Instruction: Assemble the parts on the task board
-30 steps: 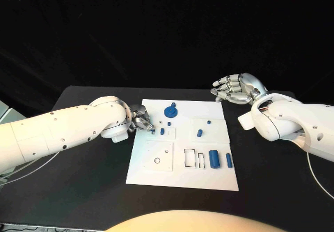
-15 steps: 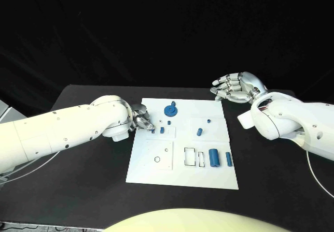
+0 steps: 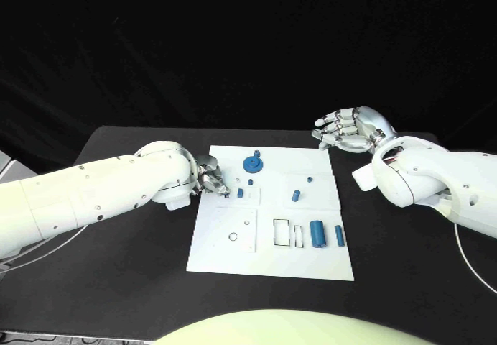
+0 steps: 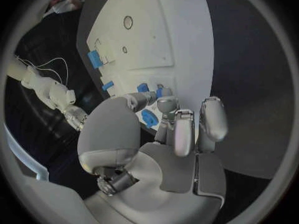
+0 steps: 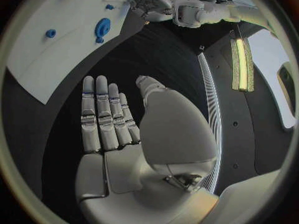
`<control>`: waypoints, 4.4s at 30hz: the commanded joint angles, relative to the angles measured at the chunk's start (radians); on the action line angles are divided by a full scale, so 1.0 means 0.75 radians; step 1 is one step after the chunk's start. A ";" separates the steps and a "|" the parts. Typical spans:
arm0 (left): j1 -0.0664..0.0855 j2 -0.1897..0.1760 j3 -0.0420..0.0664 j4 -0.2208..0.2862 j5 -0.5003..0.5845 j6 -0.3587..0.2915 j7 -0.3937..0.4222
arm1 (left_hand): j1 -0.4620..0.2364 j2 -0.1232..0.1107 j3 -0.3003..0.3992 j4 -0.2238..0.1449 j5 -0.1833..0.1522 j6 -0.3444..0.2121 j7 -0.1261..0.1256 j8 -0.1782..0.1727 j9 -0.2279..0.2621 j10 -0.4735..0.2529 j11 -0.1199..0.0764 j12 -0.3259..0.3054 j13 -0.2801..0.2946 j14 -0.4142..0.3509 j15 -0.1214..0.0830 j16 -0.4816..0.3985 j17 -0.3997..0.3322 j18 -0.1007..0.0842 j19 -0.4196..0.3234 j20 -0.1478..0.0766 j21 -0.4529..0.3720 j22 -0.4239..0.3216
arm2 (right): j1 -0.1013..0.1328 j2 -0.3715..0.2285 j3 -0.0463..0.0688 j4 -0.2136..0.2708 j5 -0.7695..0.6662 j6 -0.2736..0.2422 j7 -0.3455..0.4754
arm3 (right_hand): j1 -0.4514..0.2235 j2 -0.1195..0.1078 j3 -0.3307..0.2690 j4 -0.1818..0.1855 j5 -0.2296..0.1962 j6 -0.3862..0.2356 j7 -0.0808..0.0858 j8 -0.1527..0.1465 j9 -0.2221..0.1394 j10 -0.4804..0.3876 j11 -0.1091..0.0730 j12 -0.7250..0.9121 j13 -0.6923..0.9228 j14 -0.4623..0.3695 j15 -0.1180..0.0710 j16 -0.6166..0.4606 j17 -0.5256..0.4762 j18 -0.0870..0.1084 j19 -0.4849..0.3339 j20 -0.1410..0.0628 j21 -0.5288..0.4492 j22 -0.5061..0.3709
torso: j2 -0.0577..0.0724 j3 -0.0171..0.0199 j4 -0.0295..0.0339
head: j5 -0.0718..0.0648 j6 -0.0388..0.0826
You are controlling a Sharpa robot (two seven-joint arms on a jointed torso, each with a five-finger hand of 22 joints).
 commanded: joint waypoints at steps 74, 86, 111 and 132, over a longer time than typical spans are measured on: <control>0.116 0.167 0.004 -0.255 0.062 0.341 0.013 | -0.013 0.012 0.245 -0.298 0.031 0.040 -0.010 -0.026 -0.017 0.022 -0.001 0.008 0.014 0.134 -0.009 0.019 0.325 -0.026 0.011 -0.007 0.010 0.009 | -0.013 0.014 0.000 -0.013 -0.025 0.014 0.026 | -0.001 -0.015 0.014 0.002 0.010 -0.004 0.053 0.012 -0.006 0.008 0.004 -0.006 -0.026 -0.015 0.009 -0.026 -0.013 0.005 -0.014 0.011 -0.005 -0.028 | -0.002 -0.0012 0.0034 | 0.014 -0.030; 0.105 0.139 -0.003 -0.202 0.042 0.337 0.010 | -0.015 0.012 0.244 -0.299 0.036 0.043 -0.010 -0.027 -0.018 0.025 -0.002 0.012 0.020 0.134 -0.009 0.019 0.325 -0.026 0.011 -0.008 0.010 0.009 | -0.015 0.015 0.000 -0.015 -0.029 0.015 0.026 | -0.002 -0.015 0.014 0.003 0.010 -0.004 0.054 0.012 -0.007 0.008 0.005 -0.006 -0.028 -0.016 0.010 -0.027 -0.013 0.005 -0.015 0.012 -0.005 -0.030 | -0.001 -0.0020 0.0004 | 0.018 -0.031; 0.079 0.137 -0.012 -0.185 0.053 0.352 0.011 | -0.016 0.012 0.244 -0.300 0.038 0.044 -0.010 -0.027 -0.019 0.026 -0.002 0.014 0.023 0.134 -0.009 0.019 0.325 -0.026 0.012 -0.008 0.011 0.011 | -0.016 0.017 0.000 -0.018 -0.029 0.005 0.026 | -0.003 -0.016 0.015 0.003 0.010 -0.003 0.054 0.013 -0.008 0.009 0.005 -0.006 -0.031 -0.016 0.010 -0.029 -0.014 0.006 -0.016 0.012 -0.005 -0.033 | -0.001 -0.0012 0.0005 | 0.020 -0.043; 0.072 0.126 -0.012 -0.177 0.046 0.350 0.006 | -0.018 0.013 0.243 -0.301 0.041 0.045 -0.010 -0.029 -0.019 0.027 -0.002 0.013 0.022 0.134 -0.009 0.019 0.326 -0.026 0.012 -0.008 0.011 0.011 | -0.017 0.019 0.000 -0.020 -0.029 0.007 0.024 | -0.003 -0.015 0.016 0.003 0.011 -0.002 0.053 0.015 -0.008 0.011 0.004 -0.006 -0.035 -0.014 0.010 -0.030 -0.015 0.006 -0.016 0.012 -0.004 -0.036 | 0.000 -0.0027 -0.0006 | 0.027 -0.046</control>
